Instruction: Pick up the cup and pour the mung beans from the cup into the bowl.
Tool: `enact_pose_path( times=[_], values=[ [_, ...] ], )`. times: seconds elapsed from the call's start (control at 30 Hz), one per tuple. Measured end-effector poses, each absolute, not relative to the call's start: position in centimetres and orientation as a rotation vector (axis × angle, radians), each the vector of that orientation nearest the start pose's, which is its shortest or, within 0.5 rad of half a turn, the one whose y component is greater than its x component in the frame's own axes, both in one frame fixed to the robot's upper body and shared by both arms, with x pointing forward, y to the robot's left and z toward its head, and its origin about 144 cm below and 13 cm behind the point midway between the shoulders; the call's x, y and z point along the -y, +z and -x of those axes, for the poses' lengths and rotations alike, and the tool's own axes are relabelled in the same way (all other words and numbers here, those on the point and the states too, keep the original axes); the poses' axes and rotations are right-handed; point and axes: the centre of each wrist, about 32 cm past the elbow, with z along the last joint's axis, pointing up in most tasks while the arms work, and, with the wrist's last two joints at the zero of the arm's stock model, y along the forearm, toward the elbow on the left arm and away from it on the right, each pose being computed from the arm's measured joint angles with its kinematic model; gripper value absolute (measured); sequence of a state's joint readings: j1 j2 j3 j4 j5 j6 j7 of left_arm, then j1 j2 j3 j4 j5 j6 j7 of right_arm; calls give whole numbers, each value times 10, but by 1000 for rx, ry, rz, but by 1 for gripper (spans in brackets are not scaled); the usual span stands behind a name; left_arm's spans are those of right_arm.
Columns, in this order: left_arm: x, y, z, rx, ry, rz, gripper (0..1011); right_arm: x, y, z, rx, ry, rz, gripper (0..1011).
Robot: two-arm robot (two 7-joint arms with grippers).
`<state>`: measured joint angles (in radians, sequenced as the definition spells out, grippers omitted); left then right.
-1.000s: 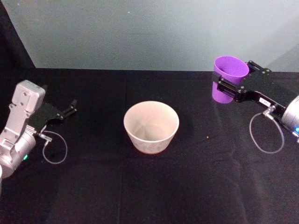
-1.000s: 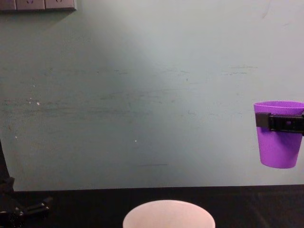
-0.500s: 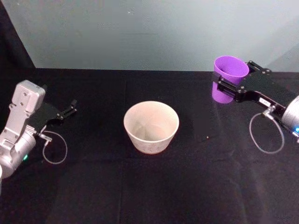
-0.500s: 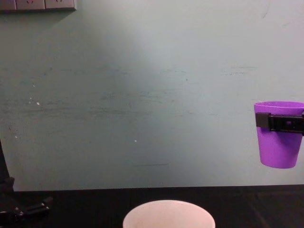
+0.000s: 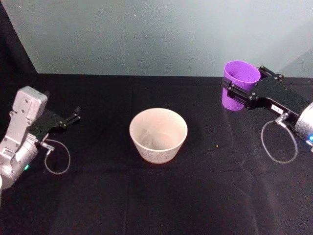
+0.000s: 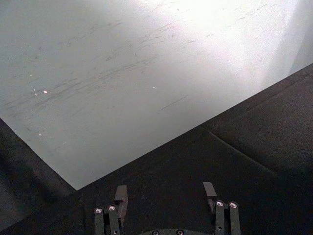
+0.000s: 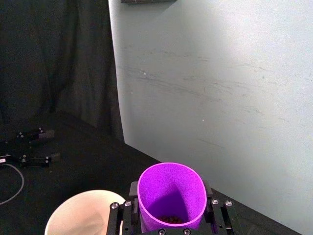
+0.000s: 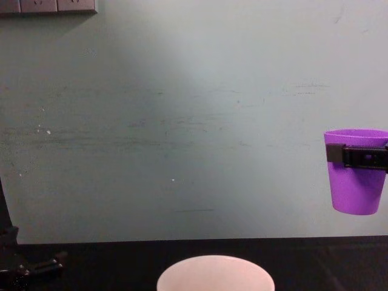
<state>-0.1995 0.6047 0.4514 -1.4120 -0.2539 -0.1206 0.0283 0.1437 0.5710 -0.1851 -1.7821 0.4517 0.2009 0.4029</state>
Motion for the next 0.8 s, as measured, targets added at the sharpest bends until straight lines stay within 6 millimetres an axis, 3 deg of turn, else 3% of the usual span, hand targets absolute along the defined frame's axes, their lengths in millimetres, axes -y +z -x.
enact_pose_path(
  times=[0.8],
  values=[
    [-310, 1140, -489, 285, 1248, -304, 1000, 303, 1260, -479, 113, -923, 102, 731]
  ],
)
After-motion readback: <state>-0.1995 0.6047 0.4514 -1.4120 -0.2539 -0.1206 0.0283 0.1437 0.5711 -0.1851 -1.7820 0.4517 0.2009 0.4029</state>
